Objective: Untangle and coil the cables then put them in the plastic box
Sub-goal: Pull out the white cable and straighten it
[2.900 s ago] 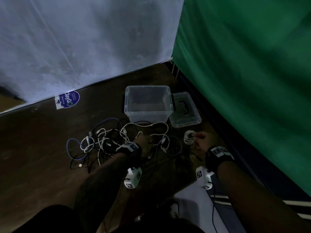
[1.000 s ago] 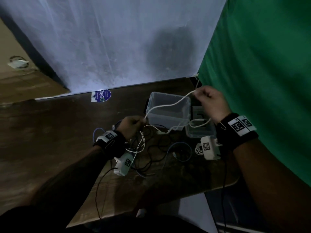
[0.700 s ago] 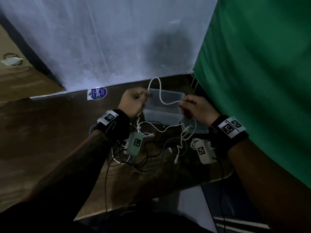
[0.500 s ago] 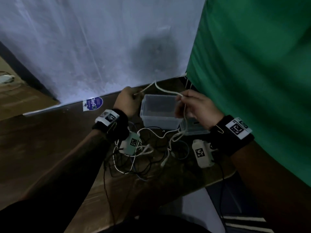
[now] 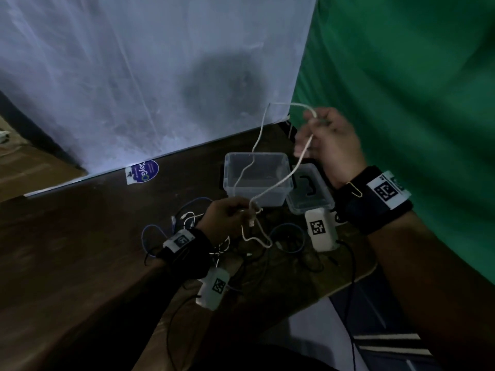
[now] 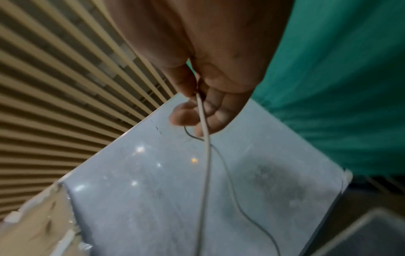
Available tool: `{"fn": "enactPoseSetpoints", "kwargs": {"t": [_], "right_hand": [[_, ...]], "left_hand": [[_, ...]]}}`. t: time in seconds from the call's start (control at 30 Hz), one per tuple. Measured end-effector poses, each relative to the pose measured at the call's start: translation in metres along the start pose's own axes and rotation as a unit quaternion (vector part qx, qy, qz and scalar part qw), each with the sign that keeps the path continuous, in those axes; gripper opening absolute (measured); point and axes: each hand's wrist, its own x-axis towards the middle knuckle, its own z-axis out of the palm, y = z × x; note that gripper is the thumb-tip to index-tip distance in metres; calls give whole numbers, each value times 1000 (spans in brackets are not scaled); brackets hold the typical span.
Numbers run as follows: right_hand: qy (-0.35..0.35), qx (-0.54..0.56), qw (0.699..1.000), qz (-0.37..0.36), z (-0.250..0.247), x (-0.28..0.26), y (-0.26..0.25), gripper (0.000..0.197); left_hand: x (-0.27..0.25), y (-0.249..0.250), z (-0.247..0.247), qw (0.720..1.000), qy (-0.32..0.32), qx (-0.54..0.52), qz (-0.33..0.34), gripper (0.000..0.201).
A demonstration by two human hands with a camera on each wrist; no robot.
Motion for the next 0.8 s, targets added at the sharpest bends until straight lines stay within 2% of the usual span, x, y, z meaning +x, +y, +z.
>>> {"fn": "enactPoseSetpoints", "kwargs": {"t": [0.1, 0.2, 0.3, 0.33, 0.4, 0.47, 0.53, 0.57, 0.6, 0.67, 0.73, 0.8], "right_hand": [[45, 15, 999, -26, -22, 5, -3, 25], [4, 18, 1000, 2, -33, 1, -4, 22], [-51, 10, 998, 32, -26, -9, 0, 23], [-66, 9, 997, 39, -21, -11, 0, 22], [-91, 20, 994, 54, -10, -17, 0, 21], [-114, 34, 991, 65, -1, -23, 0, 19], [-135, 39, 988, 61, 8, -28, 1, 14], [-141, 33, 988, 55, 11, -29, 1, 12], [-141, 22, 989, 44, 12, -30, 1, 10], [-124, -6, 992, 23, 10, -27, 0, 10], [-87, -67, 994, -5, 0, -23, 1, 15], [-54, -199, 977, -60, -17, -20, 6, 15]], "left_hand": [[-7, -2, -14, 999, 42, -1, -31, 15], [-5, -17, -30, 995, 72, 60, -40, 25], [0, -22, -27, 987, 34, 142, -72, 25], [0, -19, -23, 984, 29, 168, -59, 22], [-2, -6, -12, 982, 14, 190, -3, 48], [-4, 19, 6, 989, -12, 135, 68, 63], [-6, 44, 24, 985, -47, 105, 128, 57], [-6, 51, 31, 985, -68, 75, 139, 48], [-6, 59, 37, 987, -90, 32, 130, 35], [-6, 64, 40, 988, -113, -74, 73, 18], [-8, 64, 37, 991, -88, -100, 28, 21], [-7, 62, 25, 994, -29, -102, 17, 25]]}}
